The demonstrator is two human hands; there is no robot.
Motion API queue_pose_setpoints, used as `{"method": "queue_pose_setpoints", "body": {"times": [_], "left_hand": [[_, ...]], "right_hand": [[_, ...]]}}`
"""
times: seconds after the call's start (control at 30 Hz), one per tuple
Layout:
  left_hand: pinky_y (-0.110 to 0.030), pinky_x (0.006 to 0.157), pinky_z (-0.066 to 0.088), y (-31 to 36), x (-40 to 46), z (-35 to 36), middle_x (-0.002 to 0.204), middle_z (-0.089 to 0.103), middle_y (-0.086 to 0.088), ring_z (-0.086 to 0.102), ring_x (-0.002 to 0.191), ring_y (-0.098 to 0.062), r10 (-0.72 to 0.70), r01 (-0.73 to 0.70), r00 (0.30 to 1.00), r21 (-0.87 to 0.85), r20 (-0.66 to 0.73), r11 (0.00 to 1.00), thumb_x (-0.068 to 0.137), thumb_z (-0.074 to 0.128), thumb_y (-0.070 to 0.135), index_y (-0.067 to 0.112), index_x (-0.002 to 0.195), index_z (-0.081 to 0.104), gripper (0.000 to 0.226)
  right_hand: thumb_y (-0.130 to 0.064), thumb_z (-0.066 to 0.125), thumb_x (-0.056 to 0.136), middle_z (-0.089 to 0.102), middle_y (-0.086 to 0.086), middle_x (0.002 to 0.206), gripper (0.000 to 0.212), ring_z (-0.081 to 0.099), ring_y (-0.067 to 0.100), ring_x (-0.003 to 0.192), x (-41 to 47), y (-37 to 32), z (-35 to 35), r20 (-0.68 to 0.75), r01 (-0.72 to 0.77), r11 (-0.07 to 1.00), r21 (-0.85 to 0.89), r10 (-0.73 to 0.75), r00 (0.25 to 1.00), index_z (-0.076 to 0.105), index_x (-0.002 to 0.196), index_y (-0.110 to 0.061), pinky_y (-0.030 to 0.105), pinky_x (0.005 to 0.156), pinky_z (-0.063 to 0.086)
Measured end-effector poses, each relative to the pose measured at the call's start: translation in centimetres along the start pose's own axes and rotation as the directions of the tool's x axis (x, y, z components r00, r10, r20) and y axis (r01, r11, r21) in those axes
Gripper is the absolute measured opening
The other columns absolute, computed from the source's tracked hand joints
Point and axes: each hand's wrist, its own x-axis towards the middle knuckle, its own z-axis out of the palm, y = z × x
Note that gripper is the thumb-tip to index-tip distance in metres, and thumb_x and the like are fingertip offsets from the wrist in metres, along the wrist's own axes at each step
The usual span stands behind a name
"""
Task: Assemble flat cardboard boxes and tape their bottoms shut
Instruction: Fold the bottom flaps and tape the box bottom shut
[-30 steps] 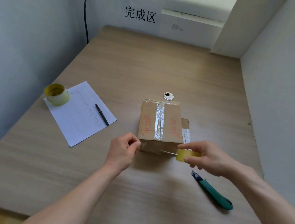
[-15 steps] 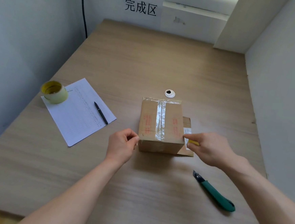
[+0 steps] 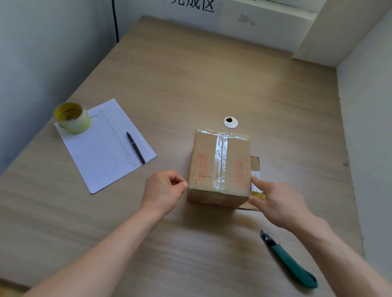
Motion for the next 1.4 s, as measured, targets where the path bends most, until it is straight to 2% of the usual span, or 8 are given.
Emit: {"method": "queue_pose_setpoints", "body": {"times": [0.3, 0.43, 0.5, 0.67, 0.87, 1.2, 1.3, 1.4], "left_hand": [[-0.034, 0.063, 0.053, 0.0, 0.9, 0.8, 0.064, 0.07, -0.003, 0.062, 0.054, -0.016, -0.139, 0.15, 0.986, -0.116, 0.095, 0.982, 0.083, 0.066, 0.011, 0.015, 0.068, 0.071, 0.016], [-0.037, 0.094, 0.048, 0.1, 1.3, 1.1, 0.128, 0.061, 0.003, 0.057, 0.116, -0.022, 0.087, -0.1, 0.995, 0.435, 0.048, 0.895, 0.093, 0.054, 0.031, 0.025, 0.133, 0.055, 0.04], [-0.038, 0.111, 0.031, 0.1, 1.6, 0.9, 0.156, 0.03, 0.002, 0.03, 0.142, -0.022, 0.254, -0.264, 0.964, 0.407, 0.081, 0.875, 0.097, 0.048, 0.042, 0.03, 0.151, 0.028, 0.058], [-0.047, 0.12, 0.011, 0.2, 3.9, 2.0, 0.158, -0.017, 0.003, -0.014, 0.148, -0.032, 0.489, -0.766, 0.64, 0.448, 0.593, 0.461, 0.089, 0.052, 0.058, 0.036, 0.15, 0.008, 0.078], [-0.064, 0.098, 0.042, 0.3, 6.4, 2.7, 0.141, 0.047, -0.026, 0.04, 0.128, -0.056, 0.744, -0.914, 0.352, 0.38, 0.567, 0.143, 0.086, 0.055, 0.054, 0.001, 0.131, 0.059, 0.069], [-0.061, 0.104, 0.035, 2.2, 5.4, 2.6, 0.137, 0.053, -0.009, 0.048, 0.127, -0.034, 0.6, -0.822, 0.515, 0.55, 0.612, 0.144, 0.072, 0.027, 0.093, 0.015, 0.147, 0.04, 0.109], [-0.042, 0.087, 0.045, 5.7, 4.4, 4.6, 0.115, 0.05, -0.005, 0.049, 0.102, -0.028, 0.573, -0.823, 0.522, 0.548, 0.631, 0.146, 0.067, 0.035, 0.093, 0.029, 0.148, 0.031, 0.103], [-0.038, 0.087, 0.044, 7.3, 3.6, 7.4, 0.142, 0.031, -0.001, 0.042, 0.116, -0.025, 0.462, -0.848, 0.52, 0.5, 0.719, 0.177, 0.072, 0.053, 0.079, 0.04, 0.147, 0.019, 0.091]], "right_hand": [[-0.05, 0.052, 0.091, 0.07, -0.008, 0.116, 0.052, 0.06, 0.02, 0.106, 0.6, 0.4, 0.4, 0.054, -0.023, 0.994, 0.107, 0.017, 0.998, 0.04, 0.142, -0.053, 0.032, 0.076, 0.048], [-0.049, 0.053, 0.091, 0.061, -0.007, 0.135, 0.052, 0.058, 0.02, 0.114, 1.0, 0.6, 0.3, 0.057, -0.005, 0.992, 0.126, -0.002, 0.998, 0.042, 0.142, -0.051, 0.031, 0.076, 0.045], [-0.047, 0.053, 0.091, 0.06, -0.006, 0.136, 0.052, 0.057, 0.022, 0.116, 1.0, 0.8, 0.3, 0.056, 0.019, 0.992, 0.123, -0.026, 0.998, 0.041, 0.141, -0.052, 0.033, 0.08, 0.047], [-0.049, 0.051, 0.092, 0.062, -0.005, 0.133, 0.052, 0.056, 0.023, 0.116, 1.4, 1.1, 0.5, 0.06, 0.06, 0.993, 0.101, -0.067, 0.996, 0.039, 0.143, -0.052, 0.034, 0.081, 0.048], [-0.051, 0.05, 0.094, 0.067, 0.0, 0.121, 0.047, 0.057, 0.021, 0.098, 2.1, 1.6, 0.8, 0.073, 0.138, 0.98, 0.142, -0.15, 0.986, 0.049, 0.14, -0.043, 0.03, 0.071, 0.041], [-0.06, 0.053, 0.09, 0.07, 0.001, 0.1, 0.049, 0.055, 0.021, 0.083, 2.2, 1.9, 0.5, 0.082, 0.228, 0.968, 0.104, -0.237, 0.968, 0.049, 0.136, -0.043, 0.034, 0.071, 0.046], [-0.063, 0.053, 0.09, 0.069, 0.002, 0.1, 0.046, 0.061, 0.027, 0.092, 2.0, 1.6, 0.9, 0.056, 0.254, 0.966, 0.056, -0.257, 0.965, 0.05, 0.129, -0.04, 0.036, 0.07, 0.047], [-0.061, 0.054, 0.089, 0.068, 0.006, 0.108, 0.051, 0.061, 0.029, 0.099, 1.3, 1.5, 1.2, 0.038, 0.238, 0.969, 0.066, -0.24, 0.97, 0.048, 0.133, -0.035, 0.035, 0.072, 0.043]]}}
